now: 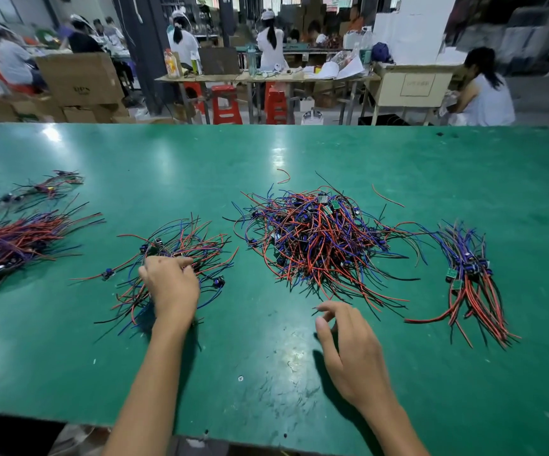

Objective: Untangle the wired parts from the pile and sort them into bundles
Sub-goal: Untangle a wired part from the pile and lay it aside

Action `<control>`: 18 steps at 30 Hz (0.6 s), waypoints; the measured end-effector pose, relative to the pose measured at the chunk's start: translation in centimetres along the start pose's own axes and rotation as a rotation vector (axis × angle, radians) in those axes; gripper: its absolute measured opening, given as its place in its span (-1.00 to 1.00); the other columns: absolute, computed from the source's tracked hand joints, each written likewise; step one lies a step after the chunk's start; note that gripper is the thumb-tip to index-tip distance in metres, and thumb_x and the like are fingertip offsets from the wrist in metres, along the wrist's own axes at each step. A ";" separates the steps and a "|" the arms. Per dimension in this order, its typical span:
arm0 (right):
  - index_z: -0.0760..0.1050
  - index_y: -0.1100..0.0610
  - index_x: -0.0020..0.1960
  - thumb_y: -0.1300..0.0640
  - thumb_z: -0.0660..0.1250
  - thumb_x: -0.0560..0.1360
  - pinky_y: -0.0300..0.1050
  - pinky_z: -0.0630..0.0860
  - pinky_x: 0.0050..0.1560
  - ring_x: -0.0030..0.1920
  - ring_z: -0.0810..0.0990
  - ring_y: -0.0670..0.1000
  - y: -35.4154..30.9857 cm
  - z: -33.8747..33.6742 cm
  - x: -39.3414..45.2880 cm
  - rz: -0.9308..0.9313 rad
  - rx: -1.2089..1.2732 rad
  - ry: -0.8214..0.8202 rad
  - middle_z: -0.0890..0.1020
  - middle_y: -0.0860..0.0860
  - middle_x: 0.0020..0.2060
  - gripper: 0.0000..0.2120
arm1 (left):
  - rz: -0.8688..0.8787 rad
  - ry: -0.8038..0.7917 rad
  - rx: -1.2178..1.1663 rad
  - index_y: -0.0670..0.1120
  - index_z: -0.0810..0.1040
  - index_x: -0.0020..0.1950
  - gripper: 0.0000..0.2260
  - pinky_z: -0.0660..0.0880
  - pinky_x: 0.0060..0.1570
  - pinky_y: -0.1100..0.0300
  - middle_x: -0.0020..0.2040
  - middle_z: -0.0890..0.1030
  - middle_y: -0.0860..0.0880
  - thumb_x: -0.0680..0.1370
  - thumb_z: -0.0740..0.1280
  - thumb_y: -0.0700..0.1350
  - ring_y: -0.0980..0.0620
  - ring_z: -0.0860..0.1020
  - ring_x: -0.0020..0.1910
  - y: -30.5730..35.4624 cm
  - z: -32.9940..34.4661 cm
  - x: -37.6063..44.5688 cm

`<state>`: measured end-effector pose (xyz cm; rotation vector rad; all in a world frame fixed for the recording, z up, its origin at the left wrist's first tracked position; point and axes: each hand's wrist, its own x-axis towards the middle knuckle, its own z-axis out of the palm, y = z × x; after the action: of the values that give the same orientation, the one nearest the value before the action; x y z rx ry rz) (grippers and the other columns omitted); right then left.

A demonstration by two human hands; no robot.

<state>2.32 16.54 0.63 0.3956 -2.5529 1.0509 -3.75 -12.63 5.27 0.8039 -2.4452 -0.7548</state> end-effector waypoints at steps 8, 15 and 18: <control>0.54 -0.01 0.02 0.05 0.24 0.66 -0.03 0.48 0.02 -0.04 0.53 -0.05 0.3 0.3 0.8 -0.008 -0.079 -0.100 0.57 -0.15 -0.08 -0.89 | 0.581 -0.397 0.480 0.00 0.37 0.52 -0.45 0.27 0.39 -0.04 0.62 0.13 -0.16 0.53 0.32 -0.27 -0.15 0.18 0.54 7.0 6.6 3.4; 0.54 -0.02 -0.03 0.02 0.22 0.66 -0.05 0.46 0.02 -0.04 0.52 -0.07 0.6 0.6 1.4 0.079 0.000 -0.109 0.58 -0.15 -0.11 -0.85 | 0.537 -0.319 0.273 0.02 0.60 0.15 -0.76 0.21 0.25 -0.01 0.01 0.61 -0.09 0.56 0.35 -0.27 -0.13 0.45 0.18 6.1 8.8 3.2; 0.54 -0.05 -0.04 0.01 0.23 0.66 -0.07 0.48 0.01 -0.04 0.53 -0.13 1.0 0.8 1.5 0.118 0.044 -0.108 0.60 -0.17 -0.11 -0.85 | 0.563 -0.290 0.109 0.03 0.62 0.16 -0.81 0.21 0.13 0.03 0.01 0.65 -0.01 0.55 0.44 -0.04 -0.04 0.42 0.15 5.9 7.5 2.7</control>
<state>0.41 16.40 0.12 0.3243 -2.6817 1.1587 -12.26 -7.71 3.97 0.0127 -2.7878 -0.5493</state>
